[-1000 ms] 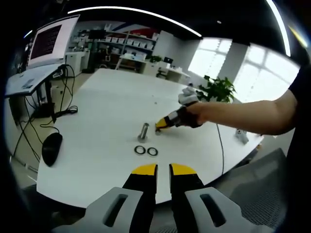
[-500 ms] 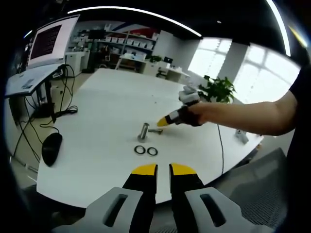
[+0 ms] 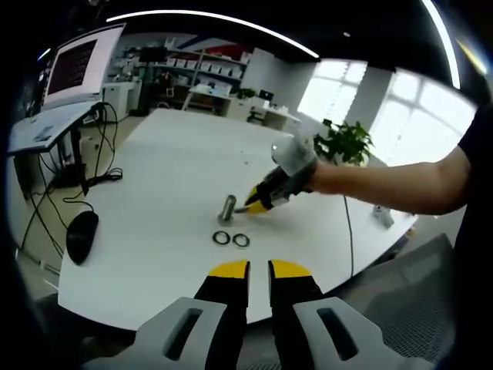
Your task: Place the washer onto the threaded stud by aligning its center hole with the stud, sliding it down to the base, and recovering from edge contact or off-axis alignment until the washer reaches the visible bottom stop.
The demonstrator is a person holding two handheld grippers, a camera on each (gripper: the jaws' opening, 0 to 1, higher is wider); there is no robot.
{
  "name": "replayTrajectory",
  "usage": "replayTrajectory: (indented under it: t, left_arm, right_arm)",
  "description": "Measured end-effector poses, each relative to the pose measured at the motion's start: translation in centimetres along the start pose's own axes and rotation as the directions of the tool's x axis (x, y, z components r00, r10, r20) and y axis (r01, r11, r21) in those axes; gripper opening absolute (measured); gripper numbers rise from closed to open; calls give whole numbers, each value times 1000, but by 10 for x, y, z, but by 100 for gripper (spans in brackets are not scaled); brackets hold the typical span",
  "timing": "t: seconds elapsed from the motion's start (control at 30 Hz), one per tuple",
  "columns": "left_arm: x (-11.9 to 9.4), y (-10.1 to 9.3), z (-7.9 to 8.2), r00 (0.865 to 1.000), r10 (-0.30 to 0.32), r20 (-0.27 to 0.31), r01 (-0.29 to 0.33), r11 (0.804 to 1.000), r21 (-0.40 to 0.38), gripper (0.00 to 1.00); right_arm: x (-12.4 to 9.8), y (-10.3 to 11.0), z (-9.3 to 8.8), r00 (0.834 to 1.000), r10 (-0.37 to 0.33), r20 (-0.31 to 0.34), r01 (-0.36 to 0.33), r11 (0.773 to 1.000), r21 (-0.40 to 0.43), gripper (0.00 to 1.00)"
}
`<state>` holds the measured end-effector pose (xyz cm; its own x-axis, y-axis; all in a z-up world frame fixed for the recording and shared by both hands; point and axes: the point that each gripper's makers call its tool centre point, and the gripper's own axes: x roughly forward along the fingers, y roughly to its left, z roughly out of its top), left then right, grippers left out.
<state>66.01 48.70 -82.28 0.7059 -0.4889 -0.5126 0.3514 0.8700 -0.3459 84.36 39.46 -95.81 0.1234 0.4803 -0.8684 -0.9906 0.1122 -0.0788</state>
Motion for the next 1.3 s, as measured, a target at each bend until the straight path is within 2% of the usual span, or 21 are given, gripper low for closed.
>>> replayTrajectory:
  t: [0.13,0.3,0.37,0.4,0.43,0.47,0.57,0.73,0.87,0.97,1.13,1.3]
  left_arm:
    - [0,0,0,1000,1,-1,-1,1000,-1,7]
    - [0,0,0,1000,2,3,-2,1000,-3,7]
    - [0,0,0,1000,2,2,-2,1000,-2,7]
    - [0,0,0,1000,2,2,-2,1000,-2,7]
    - [0,0,0,1000,2,2,-2,1000,-2,7]
    - [0,0,0,1000,2,2,-2,1000,-3,7]
    - [0,0,1,1000,2,3,-2,1000,-3,7]
    - [0,0,1,1000,3,5,-3,1000,-4,7]
    - [0,0,1,1000,2,2,-2,1000,-1,7]
    - [0,0,0,1000,2,1,-2,1000,0,7]
    - [0,0,0,1000,2,-2,-2,1000,0,7]
    - [0,0,0,1000,2,-1,-2,1000,0,7]
  right_arm:
    - [4,-3,4,1000,15,-5,-15,1000,21,15]
    - [8,-4,-5,996,40,-75,-41,999,-5,15]
    - [9,-2,-11,991,53,-123,-56,998,-24,14]
    - [11,-3,-16,987,48,-154,-63,994,-92,12]
    - [10,-2,-13,988,56,-142,-76,987,-139,9]
    - [10,0,-13,989,54,-141,-67,993,-93,9]
    - [8,3,-14,989,69,-134,-80,994,-75,9]
    - [-8,-3,-5,999,41,0,-41,998,53,9]
    - [-18,-8,-4,996,9,92,-21,991,129,8]
    - [-20,-10,-8,992,-9,129,-14,985,172,8]
    - [-20,-10,-11,990,-22,138,-5,982,191,7]
    - [-21,-10,-11,995,-15,104,-5,982,191,7]
